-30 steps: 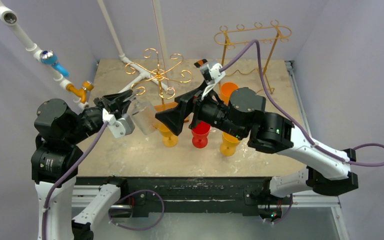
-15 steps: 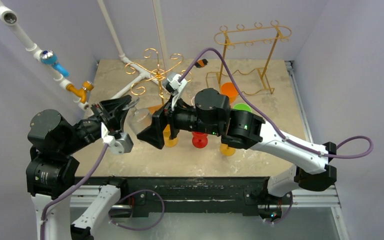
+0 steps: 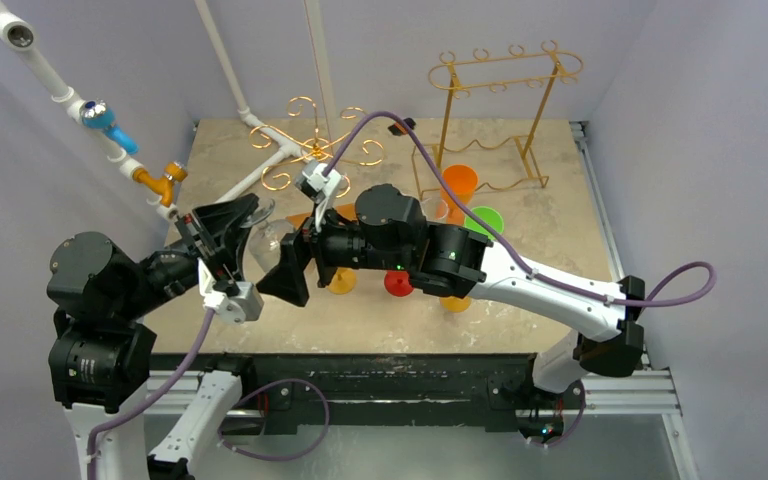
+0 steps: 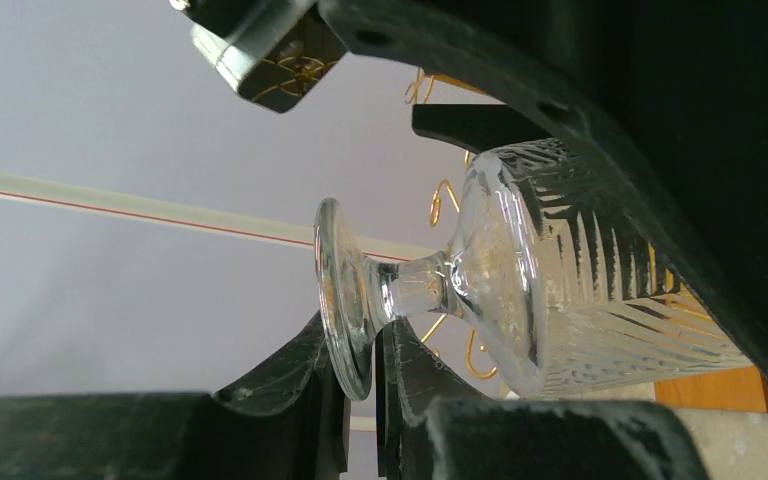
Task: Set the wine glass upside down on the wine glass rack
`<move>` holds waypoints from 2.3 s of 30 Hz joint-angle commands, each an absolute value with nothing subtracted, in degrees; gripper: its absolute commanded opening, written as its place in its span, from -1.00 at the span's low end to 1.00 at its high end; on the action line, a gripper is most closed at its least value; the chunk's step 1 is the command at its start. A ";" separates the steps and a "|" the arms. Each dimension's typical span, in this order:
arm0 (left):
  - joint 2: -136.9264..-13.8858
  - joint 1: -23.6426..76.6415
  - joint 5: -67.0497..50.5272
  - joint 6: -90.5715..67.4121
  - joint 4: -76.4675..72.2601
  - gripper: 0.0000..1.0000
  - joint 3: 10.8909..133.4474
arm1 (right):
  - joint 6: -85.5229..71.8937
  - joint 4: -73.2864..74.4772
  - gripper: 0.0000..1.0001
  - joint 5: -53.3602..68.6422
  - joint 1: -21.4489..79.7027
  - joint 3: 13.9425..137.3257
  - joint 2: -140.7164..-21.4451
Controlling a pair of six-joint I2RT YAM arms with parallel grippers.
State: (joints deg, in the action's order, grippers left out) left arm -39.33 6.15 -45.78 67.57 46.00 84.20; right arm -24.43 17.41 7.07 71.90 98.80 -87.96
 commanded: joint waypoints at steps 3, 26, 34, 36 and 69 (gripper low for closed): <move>-38.16 4.04 -52.91 71.20 41.75 -1.00 85.40 | -25.05 11.10 0.57 6.03 71.98 96.06 -85.61; -46.92 3.43 -38.71 33.72 41.54 0.87 88.82 | -16.79 6.48 -0.53 -17.05 67.75 71.22 -68.29; -51.73 3.43 -32.84 31.79 44.19 0.62 85.98 | -14.07 3.68 -0.58 -16.77 63.55 66.62 -67.14; -51.24 3.43 -33.14 31.99 43.19 0.55 84.07 | -13.37 2.88 -0.58 -16.35 62.72 66.71 -67.84; -53.16 3.43 -33.40 39.14 42.38 0.16 73.78 | -11.69 -2.88 -0.61 -8.75 53.79 68.14 -77.12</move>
State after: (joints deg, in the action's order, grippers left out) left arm -53.15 3.75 -32.77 37.78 43.35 73.95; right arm -12.51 3.38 -11.38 54.24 65.23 -76.44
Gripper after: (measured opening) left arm 0.586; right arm 0.758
